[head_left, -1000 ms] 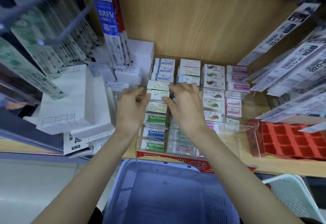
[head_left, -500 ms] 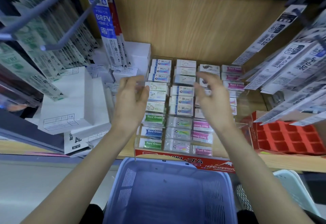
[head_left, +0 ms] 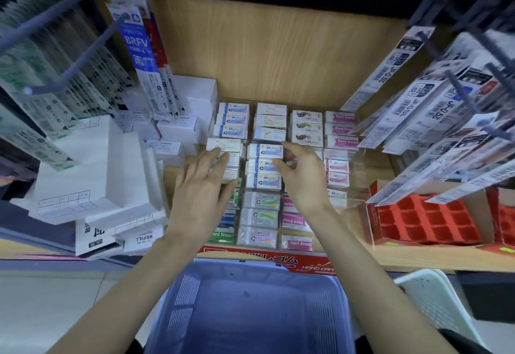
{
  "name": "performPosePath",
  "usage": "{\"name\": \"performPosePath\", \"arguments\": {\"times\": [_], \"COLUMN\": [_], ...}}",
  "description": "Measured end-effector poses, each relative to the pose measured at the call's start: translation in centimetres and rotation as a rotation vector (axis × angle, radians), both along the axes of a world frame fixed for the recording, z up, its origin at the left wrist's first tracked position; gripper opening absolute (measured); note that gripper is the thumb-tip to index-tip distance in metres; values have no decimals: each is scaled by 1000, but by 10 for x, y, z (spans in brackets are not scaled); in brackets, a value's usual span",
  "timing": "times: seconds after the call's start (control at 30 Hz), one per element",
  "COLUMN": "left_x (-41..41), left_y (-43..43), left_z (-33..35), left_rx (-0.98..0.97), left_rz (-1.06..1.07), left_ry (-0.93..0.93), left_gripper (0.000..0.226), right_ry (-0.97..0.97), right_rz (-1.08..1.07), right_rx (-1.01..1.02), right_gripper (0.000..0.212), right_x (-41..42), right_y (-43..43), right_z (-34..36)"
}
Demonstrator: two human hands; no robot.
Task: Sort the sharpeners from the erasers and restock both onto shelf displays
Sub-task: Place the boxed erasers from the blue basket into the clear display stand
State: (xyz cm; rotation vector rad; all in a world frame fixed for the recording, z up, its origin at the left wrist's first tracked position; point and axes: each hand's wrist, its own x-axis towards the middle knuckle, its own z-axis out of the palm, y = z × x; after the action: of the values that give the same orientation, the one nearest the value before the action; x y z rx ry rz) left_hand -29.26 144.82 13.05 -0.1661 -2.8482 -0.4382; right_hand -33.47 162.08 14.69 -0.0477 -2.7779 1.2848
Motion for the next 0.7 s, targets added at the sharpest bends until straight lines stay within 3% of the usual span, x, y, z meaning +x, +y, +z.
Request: {"name": "performPosePath", "arguments": {"times": [0.1,0.23,0.33,0.4,0.57,0.7], "left_x": [-1,13,33,41,36,34], "left_y": [1,11,27,36,41,48], "left_z": [2,9,16,15,-3,-10], "left_rx": [25,202,426,470,57,88], "left_rz": [6,5,-31,-75,-173,-222], "left_ry": [12,82,17,-37,20,-7], "left_gripper": [45,38,31,31,39,36], "right_ry": [-26,-82,10,8,-42,32], "right_rz": [11,-100,-227,-255,-94,-81], "right_rx": [-19,-296,-193,-136,34,153], "right_gripper": [41,34,29,33,41,38], "right_x": [-1,13,29,37,39,37], "right_y": [0,19,52,68,65,58], "right_z": [2,3,-1,-2,-11,-22]}}
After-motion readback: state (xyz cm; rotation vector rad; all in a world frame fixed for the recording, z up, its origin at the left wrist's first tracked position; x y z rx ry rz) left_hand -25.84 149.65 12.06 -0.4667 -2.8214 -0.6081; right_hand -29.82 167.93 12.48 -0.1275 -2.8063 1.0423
